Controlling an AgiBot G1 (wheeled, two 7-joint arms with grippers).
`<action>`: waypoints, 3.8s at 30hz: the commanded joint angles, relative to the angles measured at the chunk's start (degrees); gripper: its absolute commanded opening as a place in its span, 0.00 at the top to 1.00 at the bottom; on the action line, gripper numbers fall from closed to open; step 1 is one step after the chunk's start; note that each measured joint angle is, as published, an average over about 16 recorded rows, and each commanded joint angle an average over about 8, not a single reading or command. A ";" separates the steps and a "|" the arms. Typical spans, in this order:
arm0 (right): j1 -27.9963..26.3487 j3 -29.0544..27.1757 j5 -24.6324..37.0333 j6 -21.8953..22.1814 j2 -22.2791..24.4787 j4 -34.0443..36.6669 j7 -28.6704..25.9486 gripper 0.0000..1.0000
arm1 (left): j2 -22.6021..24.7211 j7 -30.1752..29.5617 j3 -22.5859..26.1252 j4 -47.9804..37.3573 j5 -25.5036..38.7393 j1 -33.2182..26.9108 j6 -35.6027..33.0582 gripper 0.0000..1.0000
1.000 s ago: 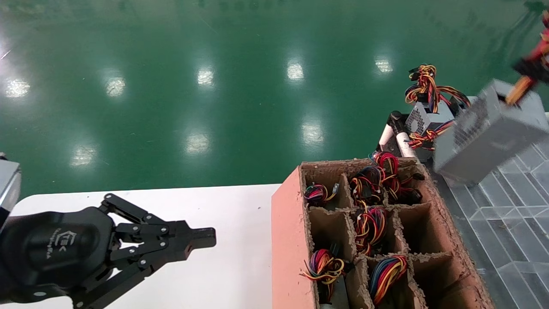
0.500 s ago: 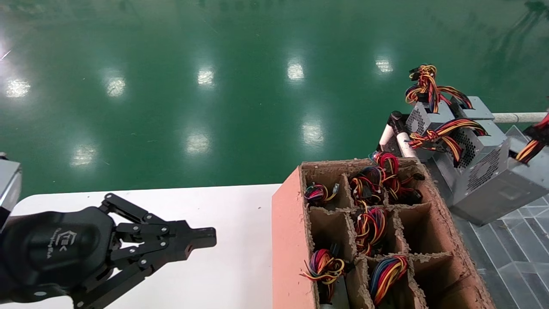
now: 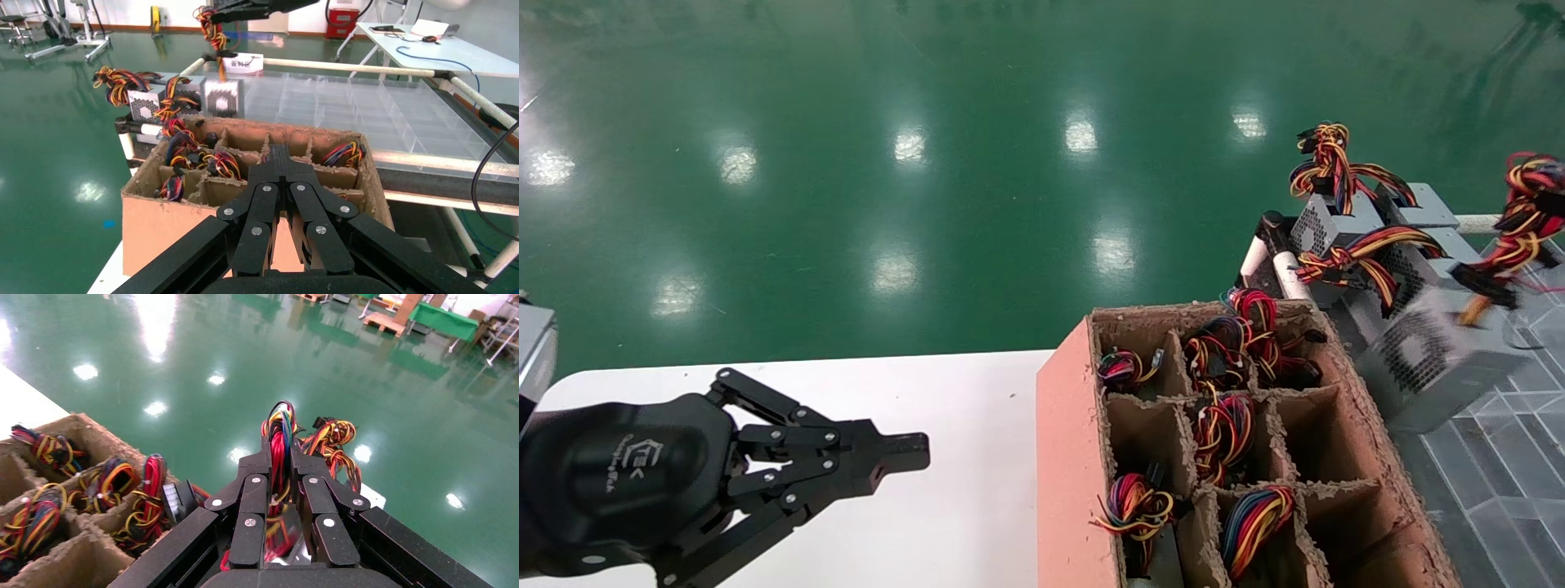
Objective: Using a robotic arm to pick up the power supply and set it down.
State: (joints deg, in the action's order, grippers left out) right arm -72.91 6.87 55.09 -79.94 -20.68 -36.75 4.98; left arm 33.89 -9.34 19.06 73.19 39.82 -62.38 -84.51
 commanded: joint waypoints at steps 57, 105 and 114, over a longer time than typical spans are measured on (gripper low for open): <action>-25.43 9.94 14.88 -3.77 -16.09 29.07 15.26 0.00 | -0.03 0.04 0.08 0.00 -0.06 -0.02 0.03 1.00; -9.47 8.76 0.19 -7.18 -15.86 -1.74 0.87 0.00 | -0.05 0.09 0.14 -0.06 -0.09 -0.04 0.05 0.00; -3.54 8.87 -3.63 -6.77 -15.43 -11.74 -3.86 0.00 | -0.05 0.10 0.16 -0.06 -0.10 -0.05 0.05 0.00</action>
State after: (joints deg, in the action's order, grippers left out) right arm -76.44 15.74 51.45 -86.72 -36.11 -48.50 1.11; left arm 33.84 -9.24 19.22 73.13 39.72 -62.43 -84.45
